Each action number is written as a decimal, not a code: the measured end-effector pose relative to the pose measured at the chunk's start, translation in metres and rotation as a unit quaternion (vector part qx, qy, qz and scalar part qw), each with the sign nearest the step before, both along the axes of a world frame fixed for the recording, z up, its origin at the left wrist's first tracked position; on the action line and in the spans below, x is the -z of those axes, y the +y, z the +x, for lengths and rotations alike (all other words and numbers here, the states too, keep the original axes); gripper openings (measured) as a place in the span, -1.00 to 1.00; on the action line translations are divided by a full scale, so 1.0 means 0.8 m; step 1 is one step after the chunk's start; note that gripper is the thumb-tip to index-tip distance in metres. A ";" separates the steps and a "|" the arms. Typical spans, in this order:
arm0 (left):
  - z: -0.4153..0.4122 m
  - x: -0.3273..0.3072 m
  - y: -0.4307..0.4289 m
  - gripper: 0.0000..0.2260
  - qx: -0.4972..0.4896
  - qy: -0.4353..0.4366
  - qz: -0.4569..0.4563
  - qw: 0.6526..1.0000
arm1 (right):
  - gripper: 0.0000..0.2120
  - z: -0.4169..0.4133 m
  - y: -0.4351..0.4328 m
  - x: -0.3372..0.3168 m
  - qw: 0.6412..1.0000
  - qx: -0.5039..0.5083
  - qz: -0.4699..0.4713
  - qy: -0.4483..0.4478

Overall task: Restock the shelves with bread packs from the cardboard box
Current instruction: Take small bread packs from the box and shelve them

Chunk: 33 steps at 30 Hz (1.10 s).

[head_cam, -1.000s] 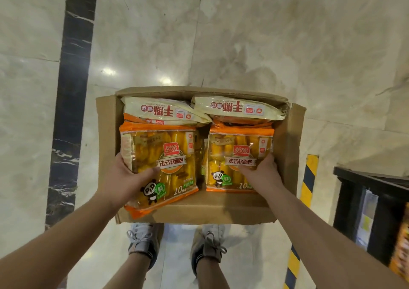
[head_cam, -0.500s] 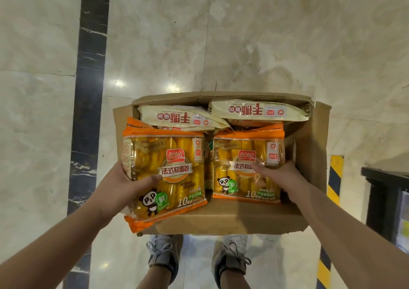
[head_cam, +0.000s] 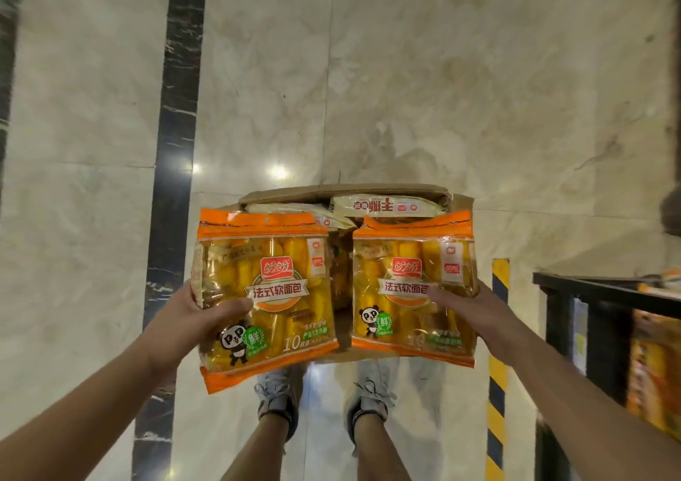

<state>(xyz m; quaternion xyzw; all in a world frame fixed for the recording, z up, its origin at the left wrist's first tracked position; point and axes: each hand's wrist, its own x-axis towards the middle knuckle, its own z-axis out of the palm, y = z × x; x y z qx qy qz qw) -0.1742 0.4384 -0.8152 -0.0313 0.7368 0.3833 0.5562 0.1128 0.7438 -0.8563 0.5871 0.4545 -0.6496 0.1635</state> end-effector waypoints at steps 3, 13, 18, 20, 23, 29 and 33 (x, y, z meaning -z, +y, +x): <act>-0.002 -0.068 0.009 -0.22 -0.010 -0.015 0.025 1.000 | -0.33 0.007 0.006 -0.088 0.999 0.020 0.012 0.041; 0.009 -0.357 0.040 -0.25 -0.034 -0.012 0.151 0.988 | -0.09 0.049 0.019 -0.431 0.982 0.101 0.057 0.151; 0.031 -0.491 0.053 0.01 -0.043 0.016 0.214 0.976 | 0.03 0.086 0.004 -0.558 0.956 0.185 0.086 0.209; 0.033 -0.528 0.063 0.03 -0.023 0.027 0.234 0.972 | -0.24 0.106 0.000 -0.592 0.945 0.203 0.100 0.237; 0.035 -0.564 0.080 0.05 0.024 0.036 0.259 0.965 | -0.46 0.140 -0.007 -0.627 0.930 0.222 0.128 0.263; 0.046 -0.592 0.122 0.02 0.131 0.010 0.306 0.943 | -0.05 0.198 -0.050 -0.672 0.892 0.312 0.162 0.284; 0.055 -0.606 0.158 -0.29 0.196 -0.022 0.340 0.920 | -0.20 0.232 -0.104 -0.705 0.848 0.397 0.224 0.270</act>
